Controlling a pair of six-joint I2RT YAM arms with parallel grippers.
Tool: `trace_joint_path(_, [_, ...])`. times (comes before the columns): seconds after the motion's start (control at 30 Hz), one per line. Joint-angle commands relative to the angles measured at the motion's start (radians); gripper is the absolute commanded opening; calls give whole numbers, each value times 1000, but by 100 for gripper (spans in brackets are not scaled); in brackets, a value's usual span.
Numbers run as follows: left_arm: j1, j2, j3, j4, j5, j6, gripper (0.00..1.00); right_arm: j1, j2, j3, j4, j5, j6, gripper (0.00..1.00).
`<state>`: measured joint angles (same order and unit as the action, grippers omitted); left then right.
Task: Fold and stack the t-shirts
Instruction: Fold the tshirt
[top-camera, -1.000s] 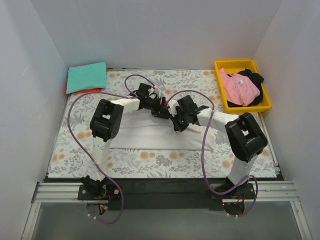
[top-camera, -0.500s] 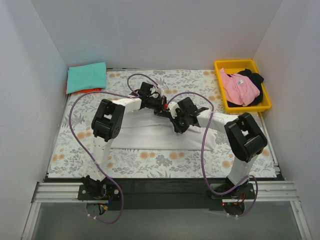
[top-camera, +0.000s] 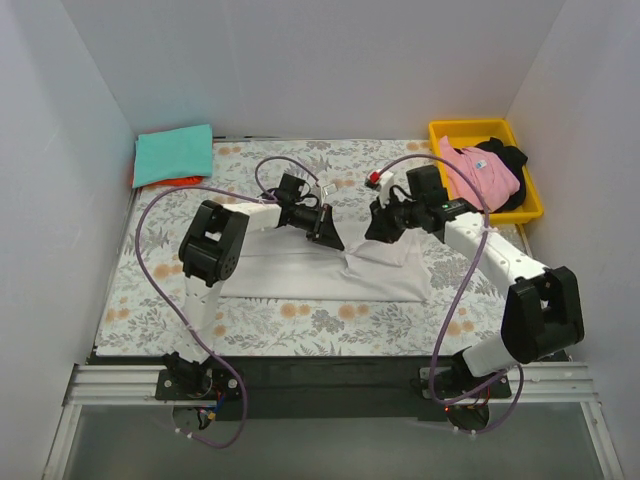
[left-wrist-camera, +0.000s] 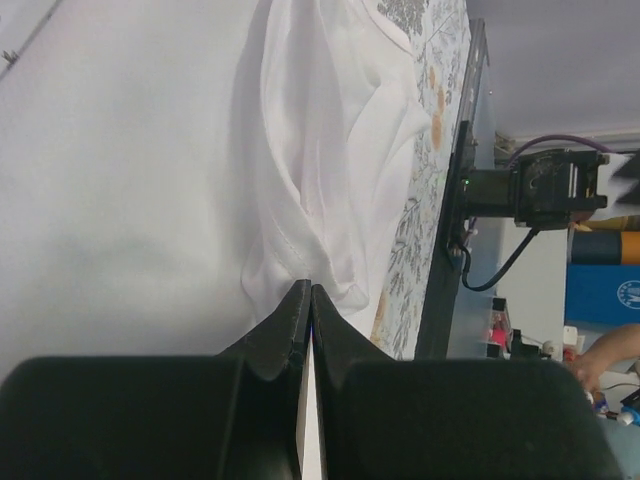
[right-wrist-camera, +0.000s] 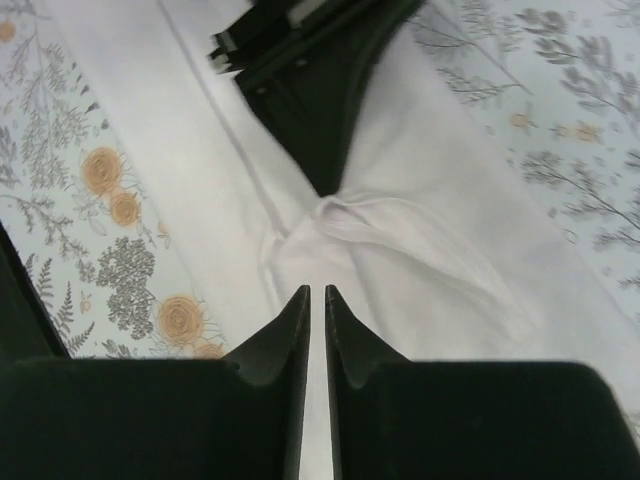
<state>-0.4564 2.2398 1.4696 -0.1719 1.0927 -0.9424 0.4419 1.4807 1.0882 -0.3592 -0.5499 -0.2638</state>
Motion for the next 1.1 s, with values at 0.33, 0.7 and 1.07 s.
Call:
trace_joint_path(0.33, [-42, -143, -19, -152, -80, 396, 0, -222, 275, 314, -190, 45, 8, 30])
trace_joint_path(0.7, [-45, -106, 35, -204, -125, 475, 0, -278, 477, 412, -314, -48, 6, 44])
trace_joint_path(1.07, [-45, -102, 49, -212, -120, 479, 0, -278, 555, 403, -319, 18, 3, 48])
